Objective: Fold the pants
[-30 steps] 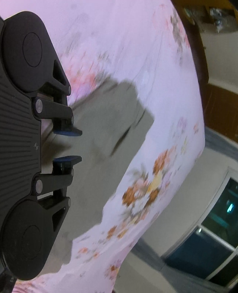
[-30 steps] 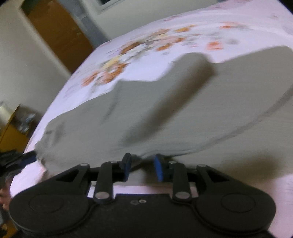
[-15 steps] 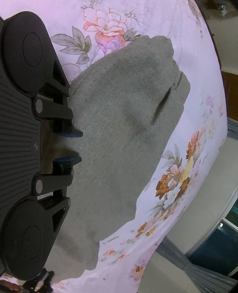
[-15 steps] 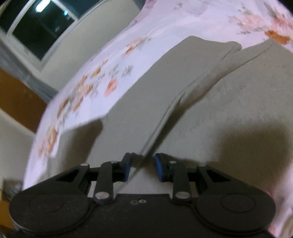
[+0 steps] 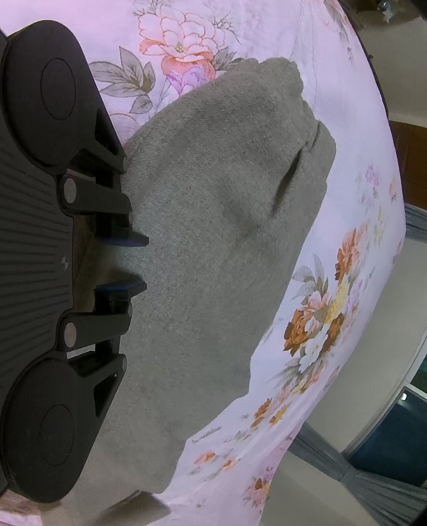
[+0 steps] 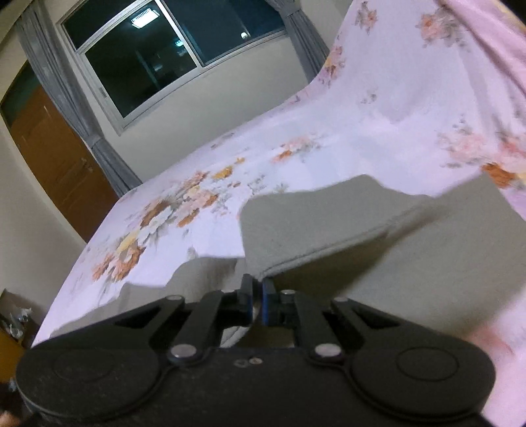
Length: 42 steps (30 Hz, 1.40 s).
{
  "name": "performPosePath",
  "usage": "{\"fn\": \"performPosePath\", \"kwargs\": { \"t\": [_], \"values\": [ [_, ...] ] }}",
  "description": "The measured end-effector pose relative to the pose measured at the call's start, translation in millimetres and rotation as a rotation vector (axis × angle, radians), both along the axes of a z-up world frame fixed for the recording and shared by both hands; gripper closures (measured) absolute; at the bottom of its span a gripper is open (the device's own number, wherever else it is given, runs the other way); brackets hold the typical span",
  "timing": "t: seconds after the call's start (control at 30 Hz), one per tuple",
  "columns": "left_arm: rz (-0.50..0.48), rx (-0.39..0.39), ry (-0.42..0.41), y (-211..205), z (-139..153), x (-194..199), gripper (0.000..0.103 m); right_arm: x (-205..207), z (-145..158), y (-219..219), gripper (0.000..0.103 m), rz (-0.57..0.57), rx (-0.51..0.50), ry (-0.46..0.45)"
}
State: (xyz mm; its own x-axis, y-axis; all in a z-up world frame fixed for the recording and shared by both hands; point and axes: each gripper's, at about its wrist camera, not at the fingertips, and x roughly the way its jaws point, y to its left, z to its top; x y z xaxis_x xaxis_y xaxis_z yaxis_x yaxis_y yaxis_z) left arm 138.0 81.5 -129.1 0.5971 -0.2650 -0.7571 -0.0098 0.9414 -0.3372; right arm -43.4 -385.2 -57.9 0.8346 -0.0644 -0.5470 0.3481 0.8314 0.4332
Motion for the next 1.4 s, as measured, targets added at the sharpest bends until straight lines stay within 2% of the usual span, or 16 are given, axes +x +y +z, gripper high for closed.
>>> {"fn": "performPosePath", "kwargs": {
  "t": [0.17, 0.2, 0.27, 0.37, 0.53, 0.63, 0.73, 0.77, 0.8, 0.83, 0.87, 0.93, 1.1, 1.2, 1.27, 1.4],
  "values": [
    [-0.01, 0.02, -0.01, -3.5, -0.4, -2.2, 0.081, 6.9, -56.7, -2.1, 0.098, -0.021, -0.017, 0.224],
    [-0.012, 0.022, -0.01, -4.2, 0.1, -2.0, 0.081, 8.1, -63.0, -3.9, 0.098, -0.019, -0.015, 0.24],
    [-0.015, 0.025, -0.007, -4.6, 0.8, -1.6, 0.081, 9.9, -61.6, -7.0, 0.096, -0.014, 0.0, 0.235],
    [-0.007, 0.022, -0.005, -4.8, 0.3, -1.1, 0.081, 5.6, -50.9, -18.4, 0.077, 0.003, 0.083, 0.185],
    [-0.002, 0.04, -0.006, -8.5, -0.7, 0.1, 0.081, -0.7, -38.2, -46.2, 0.07, -0.049, 0.097, 0.116],
    [-0.001, 0.044, -0.005, -8.7, -0.8, 0.6, 0.081, 9.1, -45.2, -79.9, 0.066, -0.141, 0.168, 0.095],
    [0.001, 0.057, -0.005, -10.5, -0.9, 1.2, 0.081, 27.1, -56.0, -104.1, 0.066, -0.155, 0.252, 0.078],
    [0.001, 0.064, -0.005, -11.6, -0.8, 1.4, 0.081, 31.4, -57.3, -106.3, 0.071, -0.144, 0.261, 0.07],
    [0.002, 0.069, -0.004, -12.9, -0.8, 1.6, 0.081, 35.3, -56.7, -107.1, 0.083, -0.125, 0.26, 0.058],
    [0.004, 0.074, -0.003, -13.7, -0.7, 1.9, 0.081, 39.5, -53.9, -106.3, 0.089, -0.099, 0.257, 0.038],
    [0.005, 0.079, -0.003, -14.3, -0.7, 2.3, 0.081, 42.8, -47.7, -103.0, 0.096, -0.074, 0.241, 0.007],
    [0.006, 0.088, -0.004, -15.9, -1.1, 3.3, 0.081, 48.5, -30.7, -93.9, 0.097, -0.038, 0.164, -0.029],
    [0.01, 0.096, -0.001, -17.8, 0.2, 3.7, 0.08, 37.6, 36.6, -63.8, 0.098, -0.039, -0.222, -0.147],
    [0.01, 0.092, -0.004, -16.9, -0.3, 3.5, 0.08, 5.7, 44.2, -46.3, 0.098, -0.022, -0.348, -0.139],
    [0.011, 0.09, -0.007, -16.6, -0.9, 2.6, 0.08, -12.9, 19.4, -47.4, 0.098, -0.03, -0.325, -0.042],
    [0.0, 0.104, -0.011, -17.9, -0.4, 1.5, 0.08, -27.5, -41.2, -69.8, 0.098, -0.088, -0.13, 0.151]
  ]
}}
